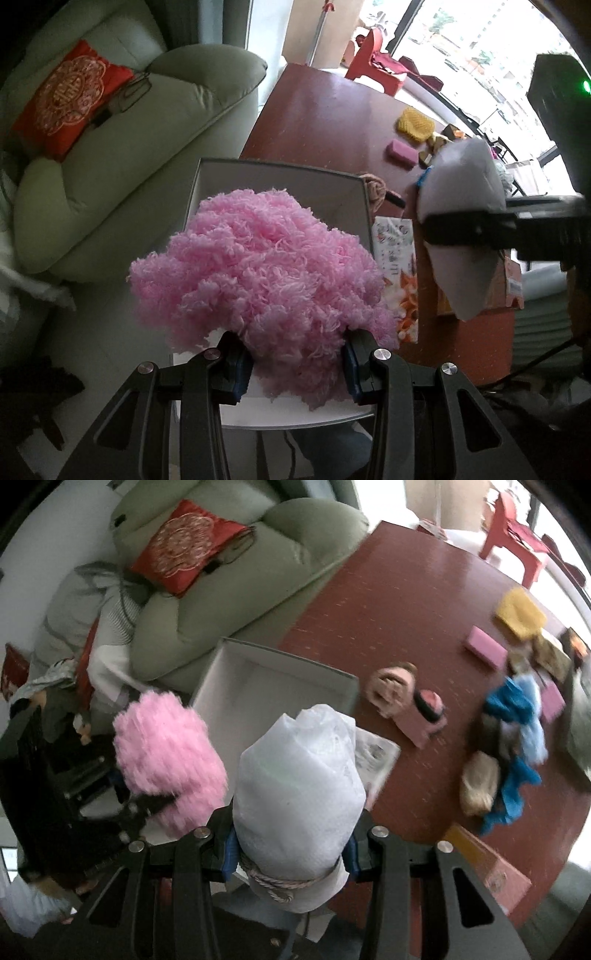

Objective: Organize soft objects
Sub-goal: 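Lower the pink yarn and white bundle over the white box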

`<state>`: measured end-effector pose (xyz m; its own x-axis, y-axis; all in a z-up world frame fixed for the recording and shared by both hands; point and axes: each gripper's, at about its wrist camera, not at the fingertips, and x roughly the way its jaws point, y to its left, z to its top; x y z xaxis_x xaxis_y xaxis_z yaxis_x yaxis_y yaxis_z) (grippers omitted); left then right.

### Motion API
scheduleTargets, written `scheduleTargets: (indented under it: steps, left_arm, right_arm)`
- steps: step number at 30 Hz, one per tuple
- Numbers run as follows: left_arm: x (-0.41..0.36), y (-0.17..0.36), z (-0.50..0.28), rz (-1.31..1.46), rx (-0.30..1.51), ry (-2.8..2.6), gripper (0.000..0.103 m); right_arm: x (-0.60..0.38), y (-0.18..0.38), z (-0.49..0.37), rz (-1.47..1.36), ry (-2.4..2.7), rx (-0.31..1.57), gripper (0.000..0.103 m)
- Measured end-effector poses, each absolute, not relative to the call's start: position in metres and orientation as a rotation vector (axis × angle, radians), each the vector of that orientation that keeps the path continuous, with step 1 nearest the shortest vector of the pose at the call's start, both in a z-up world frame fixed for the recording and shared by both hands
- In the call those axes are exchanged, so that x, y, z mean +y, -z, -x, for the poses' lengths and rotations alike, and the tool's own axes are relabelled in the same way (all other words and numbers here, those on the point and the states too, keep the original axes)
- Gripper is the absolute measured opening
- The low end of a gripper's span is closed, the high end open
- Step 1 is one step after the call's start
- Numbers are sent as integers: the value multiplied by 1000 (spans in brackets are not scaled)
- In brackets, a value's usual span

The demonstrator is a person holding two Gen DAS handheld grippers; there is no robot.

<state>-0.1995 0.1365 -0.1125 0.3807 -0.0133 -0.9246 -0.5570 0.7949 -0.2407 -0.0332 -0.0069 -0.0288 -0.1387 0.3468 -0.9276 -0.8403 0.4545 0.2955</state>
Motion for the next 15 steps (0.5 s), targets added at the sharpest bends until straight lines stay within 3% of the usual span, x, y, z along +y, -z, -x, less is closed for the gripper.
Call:
scheduleTargets:
  steps: [15]
  left_arm:
    - [143,140,195,577,1220,-353,41]
  right_arm:
    - [58,38,52,537,-1130,1331,47]
